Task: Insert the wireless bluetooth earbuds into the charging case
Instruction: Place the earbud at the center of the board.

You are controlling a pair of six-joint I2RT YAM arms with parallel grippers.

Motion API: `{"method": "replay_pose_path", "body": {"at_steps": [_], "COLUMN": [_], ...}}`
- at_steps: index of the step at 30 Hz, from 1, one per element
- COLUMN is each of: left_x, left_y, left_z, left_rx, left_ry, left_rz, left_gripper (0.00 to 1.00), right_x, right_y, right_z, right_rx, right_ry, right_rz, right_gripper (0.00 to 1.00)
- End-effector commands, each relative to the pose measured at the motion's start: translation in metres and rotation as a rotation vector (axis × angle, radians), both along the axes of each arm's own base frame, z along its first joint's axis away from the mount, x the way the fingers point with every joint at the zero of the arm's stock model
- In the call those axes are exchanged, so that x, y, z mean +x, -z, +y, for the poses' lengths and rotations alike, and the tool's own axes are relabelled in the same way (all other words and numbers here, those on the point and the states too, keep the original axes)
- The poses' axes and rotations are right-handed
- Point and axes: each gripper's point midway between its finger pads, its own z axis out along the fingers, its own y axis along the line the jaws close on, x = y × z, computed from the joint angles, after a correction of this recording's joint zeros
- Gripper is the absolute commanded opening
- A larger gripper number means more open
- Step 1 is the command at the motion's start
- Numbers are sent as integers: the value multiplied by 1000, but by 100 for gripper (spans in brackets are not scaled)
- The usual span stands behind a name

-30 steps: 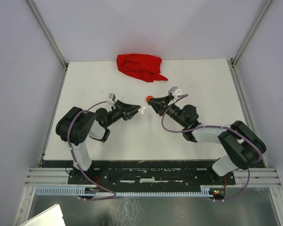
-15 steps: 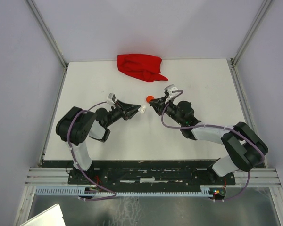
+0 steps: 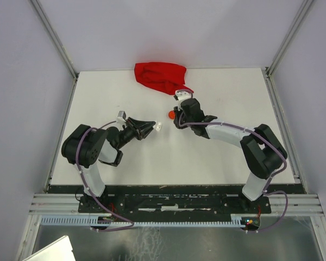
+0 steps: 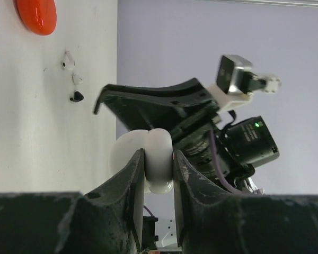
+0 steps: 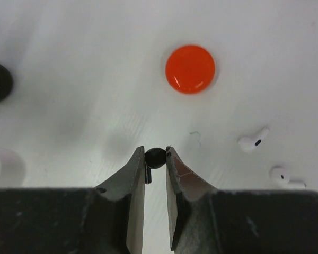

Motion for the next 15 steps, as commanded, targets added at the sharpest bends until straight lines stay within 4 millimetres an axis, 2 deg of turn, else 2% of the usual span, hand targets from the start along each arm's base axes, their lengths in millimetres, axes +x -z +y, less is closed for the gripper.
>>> {"method": "replay_pose_path", "body": {"at_steps": [1, 10, 12, 15], "left_x": [-6, -5, -5, -4], "left_y": [-33, -36, -35, -33], "left_z": [6, 12, 12, 13], "left_rx": [-34, -27, -27, -24], "left_ry": [0, -11, -10, -12], "left_rz": [-134, -149, -148, -143], "left_gripper": [3, 3, 3, 3], "right_x": [-4, -4, -3, -3], "right_y": [30, 58, 60, 63], "right_z": [-2, -5, -4, -5], "right_rx": [-64, -118, -123, -132], "right_ry": [15, 19, 18, 17], "right_rz": [126, 174, 179, 187], "right_gripper": [1, 2, 5, 18]}}
